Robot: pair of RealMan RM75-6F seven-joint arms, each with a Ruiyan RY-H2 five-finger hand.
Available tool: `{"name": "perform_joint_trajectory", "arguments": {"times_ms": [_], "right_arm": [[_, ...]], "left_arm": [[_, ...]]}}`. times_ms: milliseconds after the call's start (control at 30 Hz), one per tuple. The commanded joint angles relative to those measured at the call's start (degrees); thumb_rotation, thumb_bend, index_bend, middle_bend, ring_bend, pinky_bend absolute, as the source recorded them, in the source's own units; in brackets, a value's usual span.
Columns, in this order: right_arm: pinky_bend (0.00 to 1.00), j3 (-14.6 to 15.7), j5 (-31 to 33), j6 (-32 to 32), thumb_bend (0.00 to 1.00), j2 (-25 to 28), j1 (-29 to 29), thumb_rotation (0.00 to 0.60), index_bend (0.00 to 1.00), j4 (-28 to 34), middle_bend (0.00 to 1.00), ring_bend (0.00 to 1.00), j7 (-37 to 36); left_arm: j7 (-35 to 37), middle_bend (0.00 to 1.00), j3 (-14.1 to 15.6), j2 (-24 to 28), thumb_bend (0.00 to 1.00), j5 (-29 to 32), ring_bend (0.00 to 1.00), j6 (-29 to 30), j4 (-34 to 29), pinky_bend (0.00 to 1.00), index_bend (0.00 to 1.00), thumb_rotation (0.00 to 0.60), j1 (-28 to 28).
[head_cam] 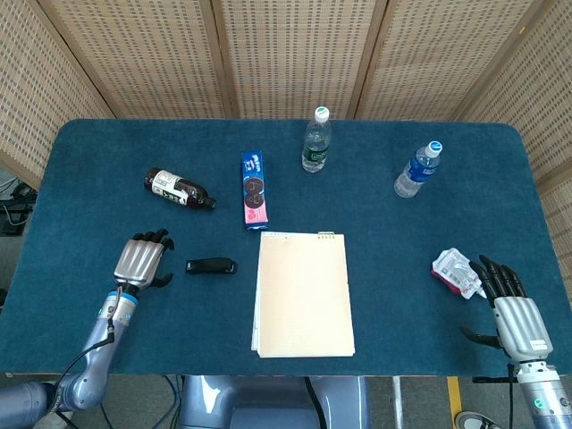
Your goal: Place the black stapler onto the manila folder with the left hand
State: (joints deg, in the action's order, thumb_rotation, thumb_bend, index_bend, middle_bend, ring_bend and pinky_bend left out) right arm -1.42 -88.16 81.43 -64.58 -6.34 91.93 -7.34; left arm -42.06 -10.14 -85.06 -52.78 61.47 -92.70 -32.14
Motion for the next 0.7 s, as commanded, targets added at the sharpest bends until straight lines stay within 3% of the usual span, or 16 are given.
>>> {"name": "perform_joint_trajectory", "arguments": {"times_ms": [33,700], "right_arm": [[0.0,0.0,0.0,0.0,0.15,0.1,0.0,0.6,0.07,0.1,0.0,0.0,-0.3],[0.0,0.4,-1.2,0.5,0.15,0.8,0.1,0.6,0.08,0.7,0.0,0.0,-2.3]], "left_arm": [[-0.9,0.2,-0.1,-1.5,0.29,1.3,0.23,0.6,0.1,0.25,0.36,0.6,-1.1],[-7.1,0.21,-1.7,-13.8,0.29,9.8,0.23,3.4,6.5,0.26,0.39,0.6,-8.1]]}}
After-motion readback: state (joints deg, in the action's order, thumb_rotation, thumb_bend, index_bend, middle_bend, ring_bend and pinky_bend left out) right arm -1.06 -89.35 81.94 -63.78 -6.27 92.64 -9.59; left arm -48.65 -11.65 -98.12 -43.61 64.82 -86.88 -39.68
